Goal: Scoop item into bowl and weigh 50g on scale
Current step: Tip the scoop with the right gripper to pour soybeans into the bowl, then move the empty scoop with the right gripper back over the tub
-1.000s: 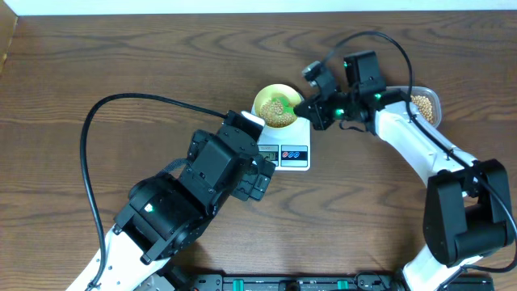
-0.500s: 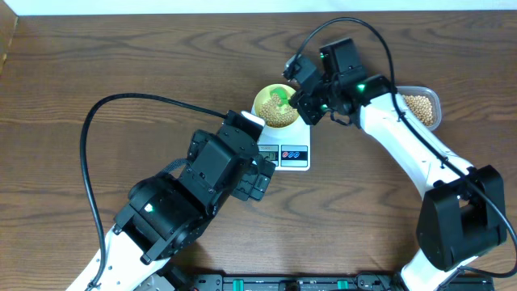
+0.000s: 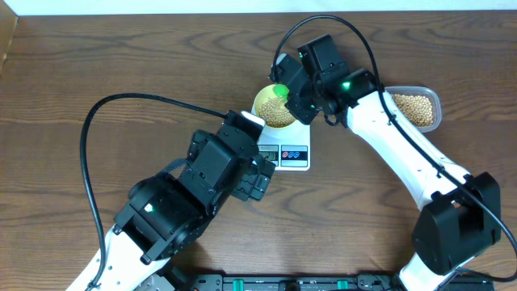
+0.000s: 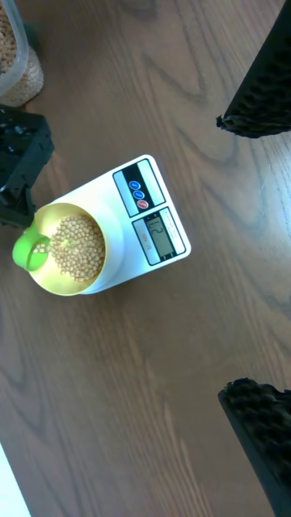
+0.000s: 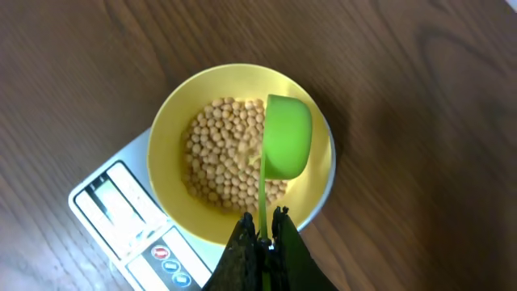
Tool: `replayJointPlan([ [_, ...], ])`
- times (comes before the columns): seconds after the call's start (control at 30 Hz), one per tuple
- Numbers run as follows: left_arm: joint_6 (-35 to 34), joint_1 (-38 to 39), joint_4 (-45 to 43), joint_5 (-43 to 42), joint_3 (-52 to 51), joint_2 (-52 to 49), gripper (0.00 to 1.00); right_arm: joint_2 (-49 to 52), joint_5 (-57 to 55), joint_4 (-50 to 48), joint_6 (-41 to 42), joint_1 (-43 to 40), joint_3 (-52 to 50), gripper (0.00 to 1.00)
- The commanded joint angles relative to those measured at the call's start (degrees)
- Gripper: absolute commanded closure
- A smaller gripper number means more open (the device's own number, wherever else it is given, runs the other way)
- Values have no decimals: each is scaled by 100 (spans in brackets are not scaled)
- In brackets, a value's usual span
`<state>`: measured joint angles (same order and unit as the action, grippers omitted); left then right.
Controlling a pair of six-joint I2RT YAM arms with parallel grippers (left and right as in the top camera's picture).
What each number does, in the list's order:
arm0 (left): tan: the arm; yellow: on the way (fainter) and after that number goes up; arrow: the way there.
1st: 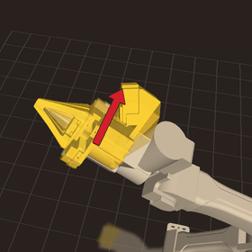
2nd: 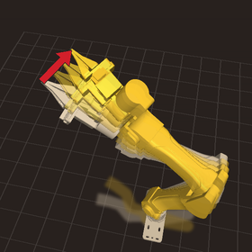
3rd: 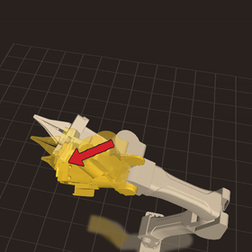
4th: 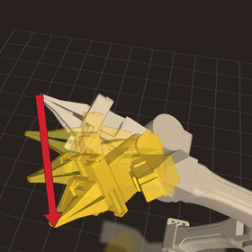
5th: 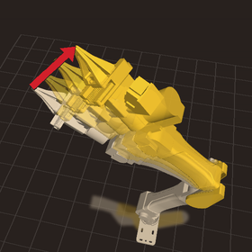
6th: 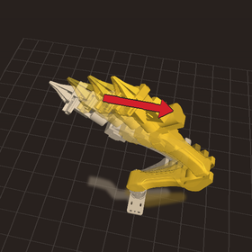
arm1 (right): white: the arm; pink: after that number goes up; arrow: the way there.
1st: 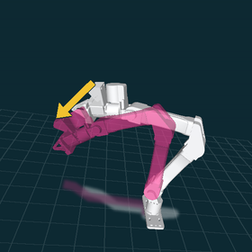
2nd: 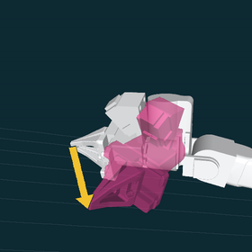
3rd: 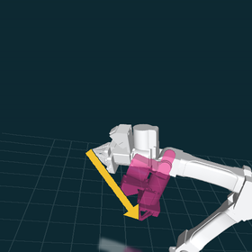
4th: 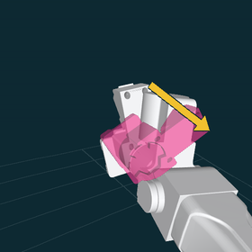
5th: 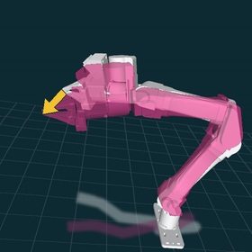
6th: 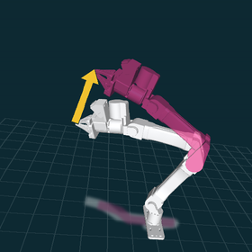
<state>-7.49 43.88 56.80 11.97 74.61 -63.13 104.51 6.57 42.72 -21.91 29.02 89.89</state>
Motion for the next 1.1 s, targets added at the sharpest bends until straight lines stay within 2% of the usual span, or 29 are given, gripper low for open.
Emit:
replayJointPlan([
  [0.0, -11, -17, 17, 55, 31, -11, 2, -114, -348, 160, -155, 107, 343, 99],
  [0.67, -11, -17, 17, 55, 31, -11, 2, -702, -492, 905, -251, 205, 680, 99],
  [0.9, -11, -17, 17, 55, 31, -11, 2, -702, -522, 1016, -48, 192, 680, 99],
  [1.07, -13, -17, 17, 55, 31, -11, 2, -702, -1799, 1093, 444, 31, 680, 99],
])
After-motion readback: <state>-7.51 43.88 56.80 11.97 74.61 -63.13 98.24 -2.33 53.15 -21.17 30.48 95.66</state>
